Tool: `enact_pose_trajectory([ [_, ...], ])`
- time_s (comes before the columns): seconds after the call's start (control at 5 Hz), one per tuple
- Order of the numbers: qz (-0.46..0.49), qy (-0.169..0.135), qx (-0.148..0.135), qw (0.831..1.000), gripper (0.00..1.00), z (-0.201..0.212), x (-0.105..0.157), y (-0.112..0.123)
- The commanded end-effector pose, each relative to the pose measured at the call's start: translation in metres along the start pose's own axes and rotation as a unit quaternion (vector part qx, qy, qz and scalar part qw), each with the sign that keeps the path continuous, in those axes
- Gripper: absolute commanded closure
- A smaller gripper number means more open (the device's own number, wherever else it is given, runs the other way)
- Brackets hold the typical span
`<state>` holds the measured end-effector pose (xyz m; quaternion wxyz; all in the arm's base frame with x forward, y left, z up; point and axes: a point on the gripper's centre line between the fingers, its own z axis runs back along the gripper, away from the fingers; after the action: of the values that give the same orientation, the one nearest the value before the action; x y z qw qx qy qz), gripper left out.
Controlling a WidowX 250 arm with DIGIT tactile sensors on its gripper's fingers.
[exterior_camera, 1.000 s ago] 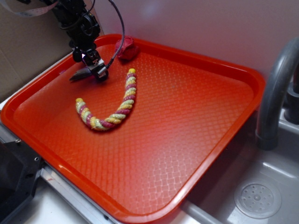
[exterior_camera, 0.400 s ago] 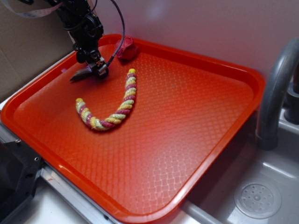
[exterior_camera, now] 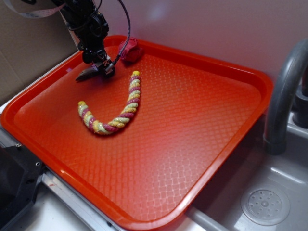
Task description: Grab the wood chip.
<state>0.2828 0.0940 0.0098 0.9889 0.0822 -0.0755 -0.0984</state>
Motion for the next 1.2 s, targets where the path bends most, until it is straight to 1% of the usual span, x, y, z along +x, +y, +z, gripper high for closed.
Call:
enact_pose_trajectory([
  [0.0,0.014,0.02,-0.017,1.0,1.0,0.019,-0.013,-0.018],
  [0.2,0.075,-0.005,-0.043,0.996,1.0,0.078,-0.017,-0.054],
  [0.4,0.147,0.008,-0.076,0.986,1.0,0.138,0.001,-0.09],
  [0.6,0.194,-0.005,-0.047,0.98,1.0,0.187,0.017,-0.106],
  [0.8,0.197,-0.022,-0.046,0.979,1.0,0.231,0.023,-0.101],
  [1.0,0.149,-0.014,-0.068,0.986,0.03,0.217,0.013,-0.089],
])
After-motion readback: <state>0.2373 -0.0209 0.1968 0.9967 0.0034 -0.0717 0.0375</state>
